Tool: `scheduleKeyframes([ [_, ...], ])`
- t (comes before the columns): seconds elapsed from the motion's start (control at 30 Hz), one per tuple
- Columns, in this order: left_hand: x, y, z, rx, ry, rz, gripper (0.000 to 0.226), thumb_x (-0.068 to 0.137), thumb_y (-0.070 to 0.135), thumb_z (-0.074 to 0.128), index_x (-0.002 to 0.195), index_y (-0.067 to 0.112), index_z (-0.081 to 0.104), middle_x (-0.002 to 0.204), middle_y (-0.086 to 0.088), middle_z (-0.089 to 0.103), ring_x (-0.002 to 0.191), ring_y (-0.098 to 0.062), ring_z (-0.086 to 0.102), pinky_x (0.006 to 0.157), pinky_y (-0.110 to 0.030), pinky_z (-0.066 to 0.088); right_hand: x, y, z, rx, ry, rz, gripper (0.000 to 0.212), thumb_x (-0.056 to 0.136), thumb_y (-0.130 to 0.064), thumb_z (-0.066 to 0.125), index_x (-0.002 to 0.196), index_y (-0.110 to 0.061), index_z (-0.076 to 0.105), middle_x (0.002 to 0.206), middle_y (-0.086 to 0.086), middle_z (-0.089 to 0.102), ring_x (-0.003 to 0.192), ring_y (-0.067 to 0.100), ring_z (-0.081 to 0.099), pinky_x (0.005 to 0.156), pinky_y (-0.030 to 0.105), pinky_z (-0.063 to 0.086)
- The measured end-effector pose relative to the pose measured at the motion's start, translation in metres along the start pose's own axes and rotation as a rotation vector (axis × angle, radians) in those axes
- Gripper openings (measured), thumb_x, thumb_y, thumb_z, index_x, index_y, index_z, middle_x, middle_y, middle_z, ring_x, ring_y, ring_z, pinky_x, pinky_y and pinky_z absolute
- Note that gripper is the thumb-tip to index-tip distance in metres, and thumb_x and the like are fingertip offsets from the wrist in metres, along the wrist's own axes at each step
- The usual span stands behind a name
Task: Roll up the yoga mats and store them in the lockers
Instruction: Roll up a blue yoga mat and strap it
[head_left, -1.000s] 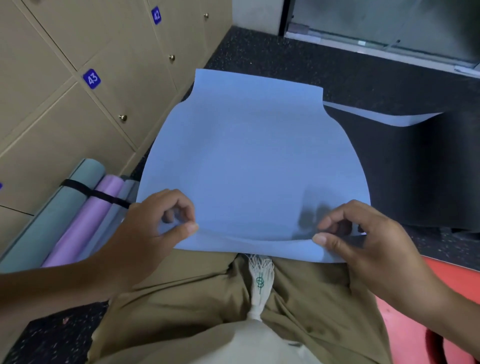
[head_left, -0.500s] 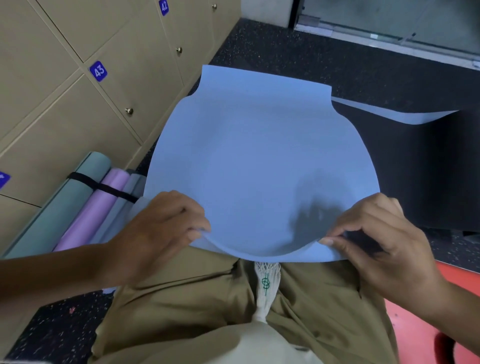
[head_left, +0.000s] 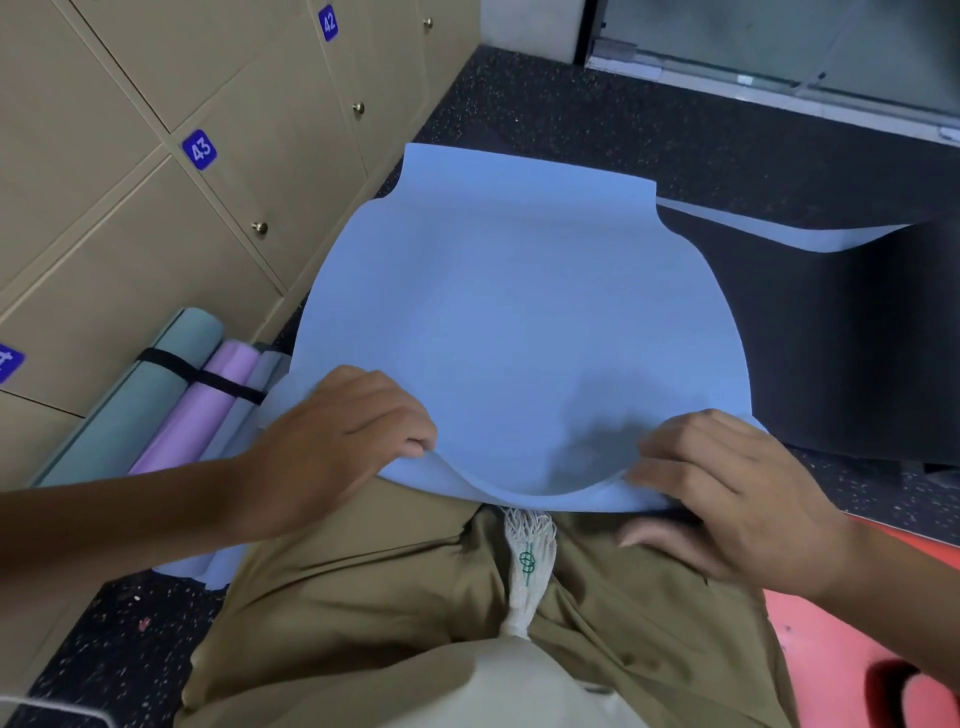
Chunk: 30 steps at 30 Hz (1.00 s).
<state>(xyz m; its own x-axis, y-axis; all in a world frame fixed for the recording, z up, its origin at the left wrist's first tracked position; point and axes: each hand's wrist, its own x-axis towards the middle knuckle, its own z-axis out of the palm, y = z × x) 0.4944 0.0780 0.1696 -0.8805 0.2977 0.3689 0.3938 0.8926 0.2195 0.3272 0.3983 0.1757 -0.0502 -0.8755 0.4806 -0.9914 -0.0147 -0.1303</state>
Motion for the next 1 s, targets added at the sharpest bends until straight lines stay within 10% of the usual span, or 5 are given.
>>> scheduleKeyframes([
  [0.37, 0.007, 0.004, -0.008, 0.208, 0.044, 0.313, 0.032, 0.105, 0.044, 0.055, 0.100, 0.012, 0.051, 0.092, -0.004, 0.054, 0.066, -0.027, 0.054, 0.060, -0.039, 0.044, 0.010, -0.012, 0.003, -0.164, -0.043, 0.056, 0.024, 0.106, -0.035, 0.055, 0.115, -0.013, 0.054, 0.084, 0.008, 0.062, 0.065, 0.029, 0.054, 0.058, 0.039, 0.046],
  [0.87, 0.010, 0.028, 0.002, 0.240, 0.200, -0.094, 0.013, 0.107, 0.024, 0.051, 0.116, 0.018, 0.058, 0.105, -0.002, 0.055, 0.076, -0.026, 0.050, 0.062, -0.041, 0.039, 0.024, -0.038, 0.008, -0.304, -0.073, 0.354, 0.048, 0.101, -0.057, 0.051, 0.109, -0.009, 0.053, 0.095, 0.010, 0.059, 0.076, 0.033, 0.053, 0.069, 0.043, 0.037],
  [1.0, 0.004, 0.029, 0.004, 0.217, 0.146, -0.061, 0.033, 0.107, 0.045, 0.047, 0.118, 0.016, 0.057, 0.111, 0.001, 0.052, 0.085, -0.025, 0.050, 0.069, -0.037, 0.034, 0.024, -0.039, 0.011, -0.273, -0.074, 0.348, 0.044, 0.102, -0.053, 0.052, 0.105, -0.010, 0.052, 0.091, 0.009, 0.058, 0.075, 0.032, 0.051, 0.068, 0.042, 0.037],
])
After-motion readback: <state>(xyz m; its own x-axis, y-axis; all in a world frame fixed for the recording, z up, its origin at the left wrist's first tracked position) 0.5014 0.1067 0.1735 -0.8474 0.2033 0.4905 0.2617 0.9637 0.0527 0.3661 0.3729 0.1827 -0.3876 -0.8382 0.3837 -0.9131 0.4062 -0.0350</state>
